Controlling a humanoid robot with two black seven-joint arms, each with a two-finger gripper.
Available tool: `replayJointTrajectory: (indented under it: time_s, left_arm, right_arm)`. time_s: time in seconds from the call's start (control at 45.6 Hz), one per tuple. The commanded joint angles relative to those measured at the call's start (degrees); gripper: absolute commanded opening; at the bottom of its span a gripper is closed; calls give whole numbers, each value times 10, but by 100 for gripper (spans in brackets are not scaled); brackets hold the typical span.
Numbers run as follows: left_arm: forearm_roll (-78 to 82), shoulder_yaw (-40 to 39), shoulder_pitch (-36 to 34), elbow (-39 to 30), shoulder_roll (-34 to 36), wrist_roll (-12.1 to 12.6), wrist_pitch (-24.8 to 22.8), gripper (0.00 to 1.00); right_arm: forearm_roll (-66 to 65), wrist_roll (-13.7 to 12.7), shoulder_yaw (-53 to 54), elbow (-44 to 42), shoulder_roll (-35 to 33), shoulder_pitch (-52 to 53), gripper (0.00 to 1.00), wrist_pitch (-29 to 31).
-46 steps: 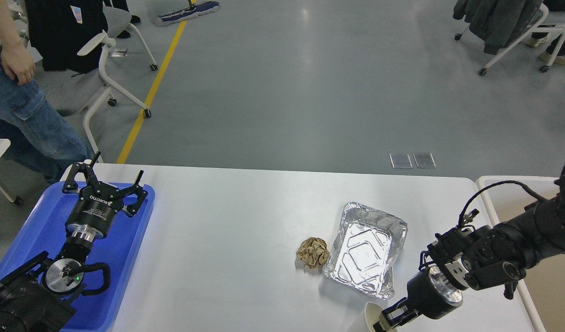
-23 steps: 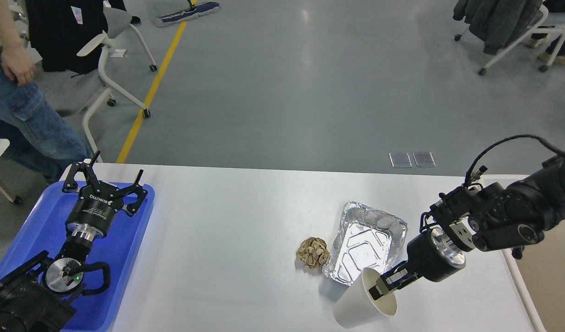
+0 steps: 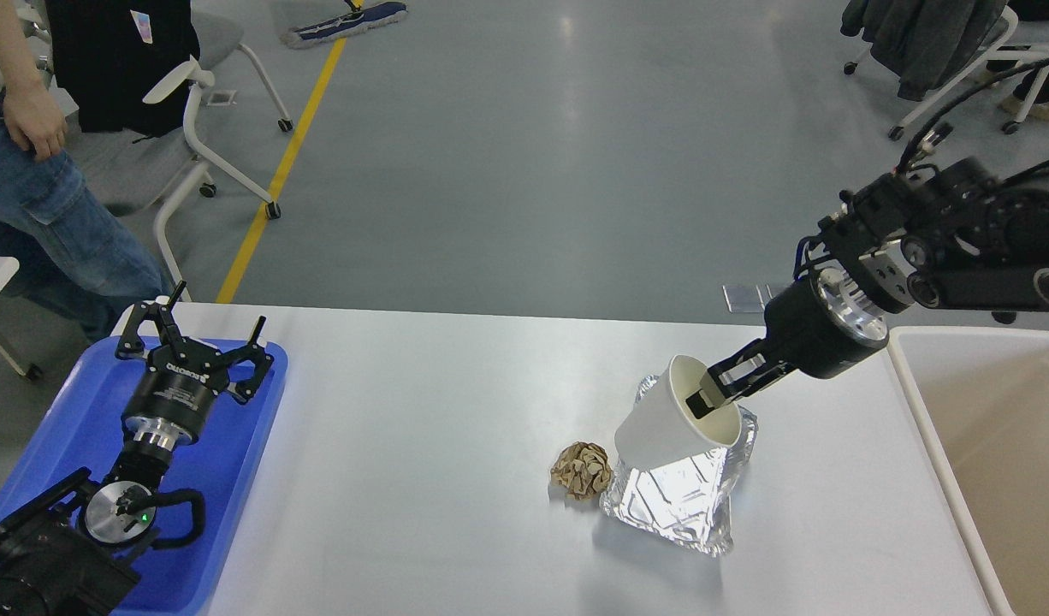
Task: Tidy desktop
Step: 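Lift the cup with the right gripper and carry it toward the white bin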
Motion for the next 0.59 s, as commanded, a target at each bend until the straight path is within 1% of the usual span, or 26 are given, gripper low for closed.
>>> replayJointTrajectory:
  time_s: [0.0,0.263,0.504,0.57]
  left_arm:
    - [0,0,1,0,0,1,0,99]
    - [0,0,0,0,0,0,0,99]
    - [0,0,0,0,0,1,0,99]
    - [0,0,1,0,0,0,0,99]
  right_arm:
    - [0,2,3,-22,-31,100,0,74]
    - [0,2,4,-70,-50,149,0,139]
    - [0,1,3,-78,-49,150,0,147]
    - [0,1,-2,-98,-50,139,0,144]
